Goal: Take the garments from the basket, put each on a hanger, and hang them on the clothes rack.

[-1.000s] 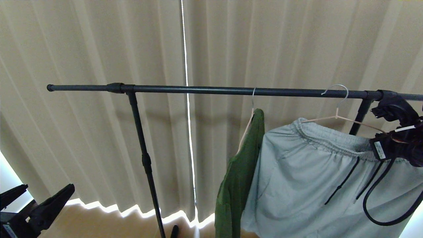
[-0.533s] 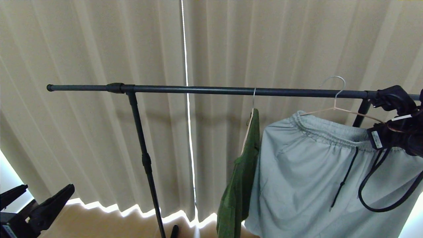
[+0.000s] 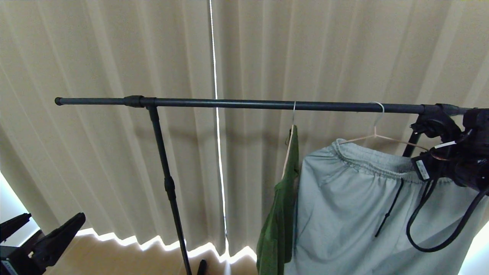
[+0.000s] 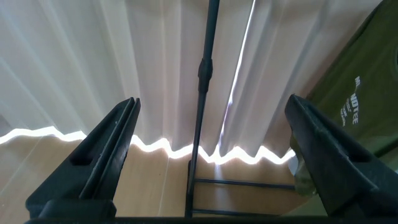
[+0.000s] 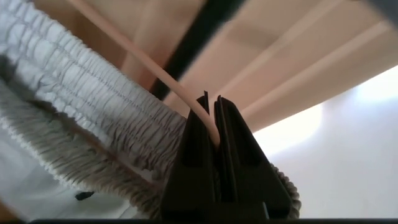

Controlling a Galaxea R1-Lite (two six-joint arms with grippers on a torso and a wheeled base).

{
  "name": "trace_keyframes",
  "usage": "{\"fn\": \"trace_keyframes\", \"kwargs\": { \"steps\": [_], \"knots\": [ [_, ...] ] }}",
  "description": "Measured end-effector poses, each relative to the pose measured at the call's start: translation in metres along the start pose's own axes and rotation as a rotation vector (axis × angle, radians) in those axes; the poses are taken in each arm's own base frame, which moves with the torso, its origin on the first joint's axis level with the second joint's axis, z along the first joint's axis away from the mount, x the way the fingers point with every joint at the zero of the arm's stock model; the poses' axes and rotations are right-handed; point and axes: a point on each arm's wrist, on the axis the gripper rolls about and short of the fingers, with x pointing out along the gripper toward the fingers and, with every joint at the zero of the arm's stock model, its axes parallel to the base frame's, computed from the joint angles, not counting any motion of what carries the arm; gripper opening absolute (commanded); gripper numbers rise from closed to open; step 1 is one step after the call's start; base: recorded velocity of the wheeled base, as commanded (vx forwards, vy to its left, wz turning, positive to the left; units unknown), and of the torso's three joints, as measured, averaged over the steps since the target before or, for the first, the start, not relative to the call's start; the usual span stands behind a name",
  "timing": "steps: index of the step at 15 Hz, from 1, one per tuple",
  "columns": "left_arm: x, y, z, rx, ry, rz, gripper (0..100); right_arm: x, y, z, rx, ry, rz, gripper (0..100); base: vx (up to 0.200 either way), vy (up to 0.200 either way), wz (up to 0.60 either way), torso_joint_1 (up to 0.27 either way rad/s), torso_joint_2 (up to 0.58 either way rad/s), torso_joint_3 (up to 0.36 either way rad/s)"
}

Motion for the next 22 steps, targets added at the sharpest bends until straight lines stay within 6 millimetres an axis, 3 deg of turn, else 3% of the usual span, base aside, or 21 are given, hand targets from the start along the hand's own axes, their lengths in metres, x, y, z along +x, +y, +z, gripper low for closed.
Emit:
{"fn": "trace_keyframes", "kwargs": {
  "steps": [4, 5, 9, 15, 22],
  "knots": [
    [-0.001, 0.0, 0.001, -0.001, -0.006, 0.0, 100, -0.005, 0.009, -0.005, -0.009, 0.005, 0.03, 0, 0.0, 0.0, 0.0, 0.0, 0.0, 0.0],
    [-0.001, 0.0, 0.001, -0.002, -0.01, 0.0, 100, -0.008, 0.009, -0.008, -0.012, 0.009, 0.034, 100, 0.0, 0.0, 0.0, 0.0, 0.0, 0.0],
    [-0.004, 0.001, 0.001, 0.014, -0.021, 0.0, 100, -0.02, 0.009, -0.016, 0.025, -0.011, 0.06, 100, 0.0, 0.0, 0.0, 0.0, 0.0, 0.0],
    [-0.005, 0.001, 0.001, 0.014, -0.023, 0.002, 100, -0.044, 0.026, -0.024, 0.118, -0.224, 0.248, 100, 0.0, 0.0, 0.0, 0.0, 0.0, 0.0],
    [-0.007, 0.002, -0.001, 0.013, -0.032, 0.005, 100, -0.062, 0.032, -0.027, 0.194, -0.476, 0.281, 100, 0.0, 0.0, 0.0, 0.0, 0.0, 0.0]
  ]
}}
